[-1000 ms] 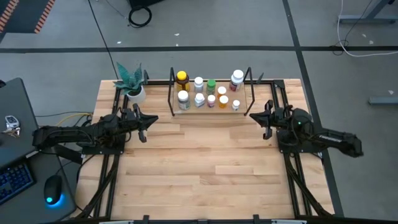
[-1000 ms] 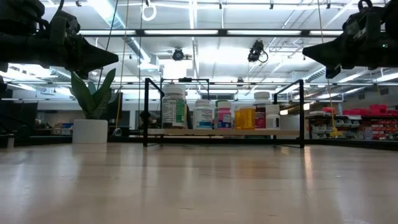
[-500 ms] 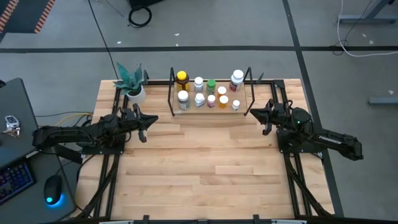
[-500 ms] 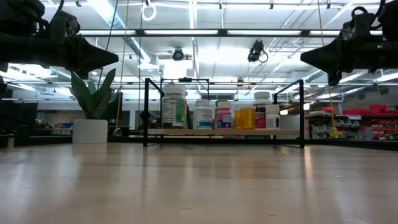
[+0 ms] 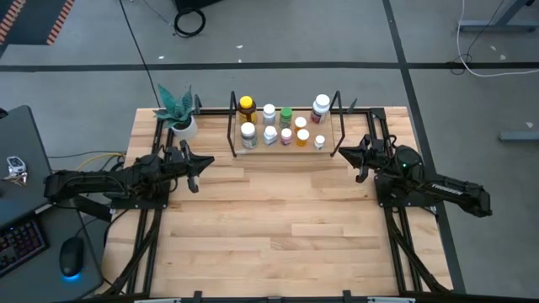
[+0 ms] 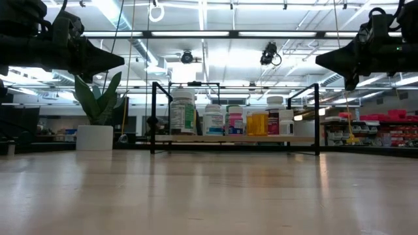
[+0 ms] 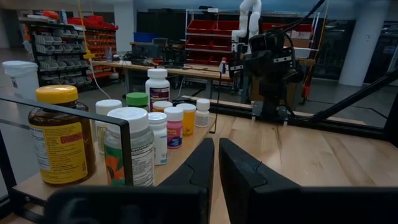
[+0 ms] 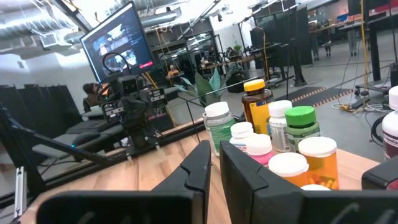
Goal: Pick and place medicine bottles onto shelf by color
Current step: Return to Home Position
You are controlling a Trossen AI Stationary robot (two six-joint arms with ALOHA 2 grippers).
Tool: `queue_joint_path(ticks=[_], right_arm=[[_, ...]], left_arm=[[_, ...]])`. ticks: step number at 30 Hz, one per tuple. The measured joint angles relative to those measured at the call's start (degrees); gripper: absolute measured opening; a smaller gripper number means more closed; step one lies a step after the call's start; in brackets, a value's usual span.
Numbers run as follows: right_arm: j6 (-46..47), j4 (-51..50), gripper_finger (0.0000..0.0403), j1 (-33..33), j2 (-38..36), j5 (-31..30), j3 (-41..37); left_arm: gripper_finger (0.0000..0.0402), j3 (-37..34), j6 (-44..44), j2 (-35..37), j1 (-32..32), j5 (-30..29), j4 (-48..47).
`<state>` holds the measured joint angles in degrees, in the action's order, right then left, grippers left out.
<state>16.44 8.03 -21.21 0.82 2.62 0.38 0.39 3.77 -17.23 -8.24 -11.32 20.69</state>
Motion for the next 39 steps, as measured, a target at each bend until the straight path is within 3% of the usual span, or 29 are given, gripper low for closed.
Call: queue_joint_path(ticks=[39], right_arm=[[-0.1,0.0,0.0042,0.0,0.0,0.0,0.0]], left_arm=[[0.0028,0.0,0.0,0.0,0.0,0.0,0.0]])
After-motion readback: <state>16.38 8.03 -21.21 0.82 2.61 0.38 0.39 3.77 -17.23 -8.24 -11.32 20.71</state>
